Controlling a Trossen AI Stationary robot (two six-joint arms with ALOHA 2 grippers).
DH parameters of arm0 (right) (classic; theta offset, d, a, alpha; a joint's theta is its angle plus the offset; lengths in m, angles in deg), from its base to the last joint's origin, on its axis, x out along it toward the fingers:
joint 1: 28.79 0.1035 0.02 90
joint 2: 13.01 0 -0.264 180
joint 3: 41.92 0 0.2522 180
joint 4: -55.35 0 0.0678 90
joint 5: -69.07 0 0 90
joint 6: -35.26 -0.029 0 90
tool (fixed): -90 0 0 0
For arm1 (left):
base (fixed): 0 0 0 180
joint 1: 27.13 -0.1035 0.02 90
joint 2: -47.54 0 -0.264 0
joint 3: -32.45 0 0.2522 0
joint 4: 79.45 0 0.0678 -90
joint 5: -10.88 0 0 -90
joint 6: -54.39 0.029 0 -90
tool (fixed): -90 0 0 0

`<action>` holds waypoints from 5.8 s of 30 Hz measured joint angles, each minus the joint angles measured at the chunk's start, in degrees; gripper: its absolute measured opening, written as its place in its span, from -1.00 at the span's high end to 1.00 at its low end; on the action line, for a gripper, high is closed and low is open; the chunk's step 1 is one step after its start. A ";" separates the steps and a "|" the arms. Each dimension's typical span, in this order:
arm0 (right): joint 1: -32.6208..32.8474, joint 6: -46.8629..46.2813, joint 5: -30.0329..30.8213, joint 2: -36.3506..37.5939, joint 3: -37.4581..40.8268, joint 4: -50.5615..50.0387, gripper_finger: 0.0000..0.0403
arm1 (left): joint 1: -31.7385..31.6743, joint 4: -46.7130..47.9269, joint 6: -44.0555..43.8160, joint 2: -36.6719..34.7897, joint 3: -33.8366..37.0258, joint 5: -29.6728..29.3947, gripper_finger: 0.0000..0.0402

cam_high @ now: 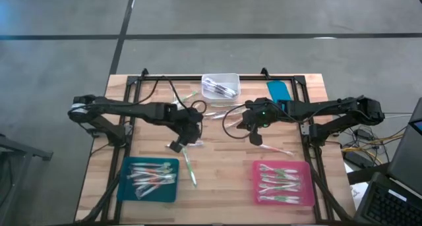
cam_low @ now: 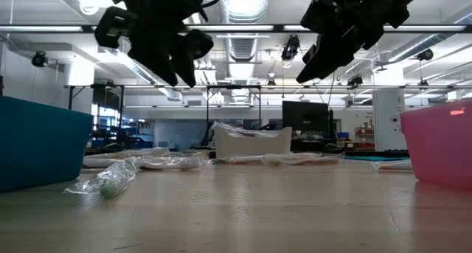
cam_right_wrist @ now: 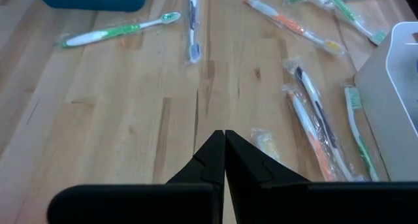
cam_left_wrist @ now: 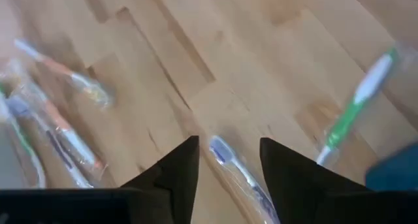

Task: Pick & Place Toothbrushes
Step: Put the green toothbrush into the pink bin

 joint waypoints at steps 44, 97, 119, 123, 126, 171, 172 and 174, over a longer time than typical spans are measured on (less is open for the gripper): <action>-0.04 -1.04 2.69 0.00 0.09 0.46 0.96 | 6.99 11.71 29.24 15.29 0.00 -6.18 0.19; 0.90 -6.19 0.57 -0.02 0.20 -1.74 0.96 | 6.68 15.23 19.74 21.73 -15.67 -8.43 0.84; -1.51 -24.03 -14.64 -0.02 -0.07 -1.66 0.59 | 6.17 -8.46 35.91 21.65 -21.20 -52.67 0.84; -2.45 -24.02 -14.62 -0.02 -0.07 -1.77 0.31 | 6.17 -8.43 36.73 21.65 -21.19 -52.69 0.84; -2.56 -24.01 -14.59 -0.02 -0.07 -1.77 0.11 | 6.11 -8.46 36.76 21.66 -21.20 -52.79 0.84; -3.08 -22.68 -3.32 -0.09 -0.11 -6.84 0.81 | 5.47 -9.62 38.68 21.62 -24.44 -55.83 0.81; -3.08 -22.68 -3.39 -0.09 -0.11 -7.07 0.81 | 5.46 -9.59 38.63 21.62 -24.44 -55.11 0.80; -3.08 -22.70 -3.45 -0.09 -0.11 -7.37 0.81 | 5.45 -9.40 37.87 21.62 -24.42 -54.32 0.77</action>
